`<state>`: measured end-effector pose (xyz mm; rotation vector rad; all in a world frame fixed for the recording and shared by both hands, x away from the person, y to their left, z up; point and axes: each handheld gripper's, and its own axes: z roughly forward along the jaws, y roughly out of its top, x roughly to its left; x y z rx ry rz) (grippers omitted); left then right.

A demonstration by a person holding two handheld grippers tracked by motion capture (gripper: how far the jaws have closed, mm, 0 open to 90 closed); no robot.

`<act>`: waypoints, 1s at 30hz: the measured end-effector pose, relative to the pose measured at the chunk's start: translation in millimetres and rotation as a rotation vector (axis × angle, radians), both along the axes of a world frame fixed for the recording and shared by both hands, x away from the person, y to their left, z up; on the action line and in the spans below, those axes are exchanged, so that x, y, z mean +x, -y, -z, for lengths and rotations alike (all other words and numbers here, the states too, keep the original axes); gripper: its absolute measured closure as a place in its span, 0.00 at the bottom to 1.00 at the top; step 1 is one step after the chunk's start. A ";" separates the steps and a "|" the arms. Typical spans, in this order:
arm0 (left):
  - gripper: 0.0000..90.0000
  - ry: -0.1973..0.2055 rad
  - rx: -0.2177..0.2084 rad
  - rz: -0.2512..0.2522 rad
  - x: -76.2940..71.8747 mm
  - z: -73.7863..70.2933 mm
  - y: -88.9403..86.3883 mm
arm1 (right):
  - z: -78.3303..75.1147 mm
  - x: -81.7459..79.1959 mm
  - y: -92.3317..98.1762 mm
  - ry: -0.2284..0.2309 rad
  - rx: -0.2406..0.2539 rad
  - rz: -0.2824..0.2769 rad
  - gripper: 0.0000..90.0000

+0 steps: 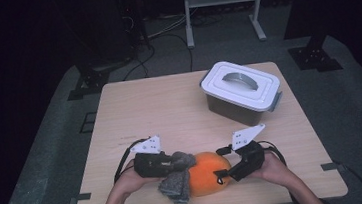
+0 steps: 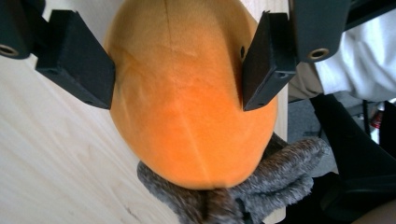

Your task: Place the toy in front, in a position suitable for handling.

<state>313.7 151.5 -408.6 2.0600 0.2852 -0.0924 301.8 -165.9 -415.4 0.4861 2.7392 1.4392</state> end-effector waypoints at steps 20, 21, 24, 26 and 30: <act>0.84 0.065 0.015 -0.013 4.1 -15.7 16.8 | -9.6 -9.2 -11.6 0.192 -0.049 0.042 0.59; 0.84 0.054 0.008 -0.014 4.5 -13.1 15.1 | -8.6 -9.0 -10.6 0.181 -0.043 0.041 0.58; 0.84 0.035 0.005 -0.010 4.5 -6.0 7.2 | -9.5 -8.3 -8.9 0.168 -0.040 0.026 0.49; 0.84 0.022 0.003 -0.014 3.5 -3.2 4.8 | -9.9 -7.0 -7.4 0.152 -0.034 0.022 0.44; 0.84 0.021 0.014 -0.027 4.2 -0.6 1.5 | -12.5 -2.8 -1.7 0.127 -0.013 0.029 0.37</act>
